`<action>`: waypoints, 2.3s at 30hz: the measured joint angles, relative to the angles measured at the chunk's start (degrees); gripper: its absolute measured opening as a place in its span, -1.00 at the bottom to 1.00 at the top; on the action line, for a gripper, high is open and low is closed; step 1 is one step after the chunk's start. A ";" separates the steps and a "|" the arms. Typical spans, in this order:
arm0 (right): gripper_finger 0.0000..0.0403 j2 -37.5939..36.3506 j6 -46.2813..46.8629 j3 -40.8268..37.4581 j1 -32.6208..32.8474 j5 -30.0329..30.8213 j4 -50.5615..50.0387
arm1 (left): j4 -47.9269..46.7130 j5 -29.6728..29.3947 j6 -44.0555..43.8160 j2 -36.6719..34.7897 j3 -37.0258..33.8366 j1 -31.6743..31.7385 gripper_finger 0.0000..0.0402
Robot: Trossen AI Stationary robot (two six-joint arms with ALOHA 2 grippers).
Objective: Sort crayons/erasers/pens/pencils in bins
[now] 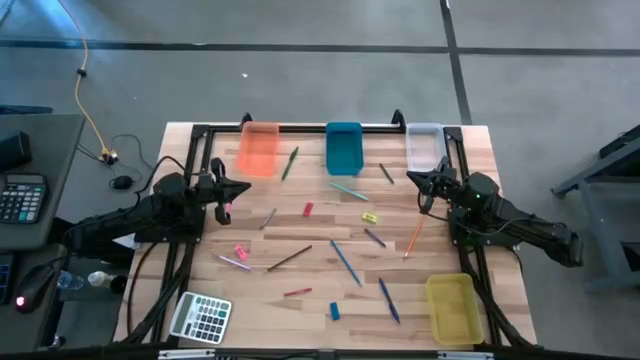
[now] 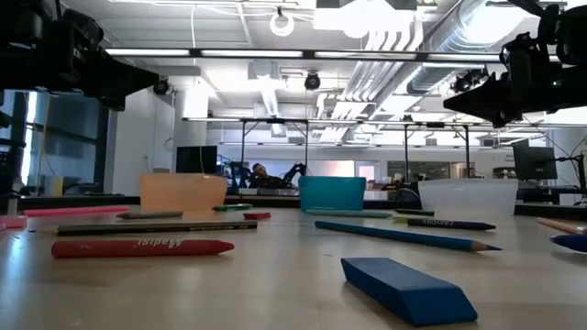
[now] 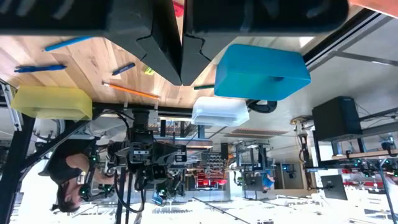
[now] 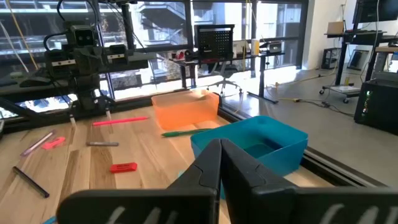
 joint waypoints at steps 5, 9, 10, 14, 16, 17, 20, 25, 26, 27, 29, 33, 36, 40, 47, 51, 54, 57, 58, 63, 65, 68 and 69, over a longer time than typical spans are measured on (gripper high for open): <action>-1.00 -0.01 0.00 0.00 0.01 0.00 0.00 | 0.01 0.01 0.00 0.02 0.01 0.00 -1.00; -1.00 0.00 0.01 0.00 0.00 0.00 0.01 | 0.00 0.00 0.00 0.01 0.01 0.00 -1.00; -1.00 -0.01 -0.01 0.00 0.01 0.01 0.01 | -0.01 0.01 0.00 0.02 -0.01 0.00 -1.00; -1.00 0.01 0.01 0.00 0.00 -0.01 0.01 | -0.01 0.01 0.00 0.02 0.00 0.00 -1.00; -1.00 -0.01 0.01 0.00 0.01 0.01 -0.01 | -0.01 0.00 0.00 0.02 0.00 0.00 -1.00; -1.00 0.00 -0.01 0.00 -0.01 0.01 -0.01 | -0.01 0.01 0.00 0.02 -0.01 0.00 -1.00; -1.00 0.01 0.01 0.00 -0.01 0.01 0.01 | -0.01 0.01 0.00 0.02 -0.01 0.00 -1.00; -1.00 -0.02 0.00 0.00 0.00 -0.01 0.00 | 0.01 -0.01 0.00 0.02 0.00 0.00 -1.00; -1.00 0.00 0.01 0.00 0.00 0.00 0.01 | 0.01 0.01 0.00 0.02 0.01 0.00 -1.00; -1.00 0.00 0.01 0.00 0.00 0.00 0.01 | 0.01 0.00 0.00 0.02 0.00 0.00 -1.00; -1.00 -0.01 -0.01 0.00 0.02 0.01 0.00 | 0.07 0.01 -0.06 0.01 0.01 0.00 -1.00; -1.00 0.01 0.01 0.00 0.00 -0.01 -0.01 | 0.66 0.01 -0.02 0.00 -0.01 0.00 -1.00; -1.00 0.00 0.01 0.00 0.01 0.01 0.01 | 0.78 0.33 -1.30 0.00 0.00 0.00 -1.00; -1.00 0.00 0.00 0.00 0.01 0.00 0.00 | 3.13 0.73 -3.74 0.28 0.00 -0.02 -1.00; -1.00 -0.02 -0.01 0.00 -0.01 0.00 0.00 | 6.48 3.43 -7.04 4.00 2.91 -0.10 -1.00; -1.00 0.00 0.00 0.00 0.00 0.00 0.01 | 5.16 4.82 -5.54 8.90 6.37 -0.11 -1.00; -1.00 0.00 0.01 0.00 0.02 0.01 0.01 | 4.01 4.93 -5.52 13.95 9.00 -0.13 -1.00; -1.00 0.00 0.00 0.00 0.00 0.01 0.01 | 2.95 4.81 -4.41 19.62 11.62 -0.13 -1.00; -1.00 0.01 0.00 0.00 0.00 0.00 0.01 | 2.72 4.61 -4.08 21.50 12.28 -0.13 -1.00; -1.00 0.01 0.00 0.00 -0.01 0.01 0.00 | 1.24 3.93 -4.53 30.22 15.16 -0.13 -1.00; -1.00 0.01 0.00 0.00 0.01 0.00 0.00 | -0.28 3.19 -4.94 33.17 16.37 -0.13 -1.00; -1.00 -0.01 0.00 0.00 0.01 -0.01 0.00 | -3.60 1.39 -4.96 37.07 18.16 -0.15 -1.00; -1.00 0.00 0.00 0.00 0.00 -0.01 0.01 | -4.79 0.99 -4.98 38.27 18.71 -0.25 -1.00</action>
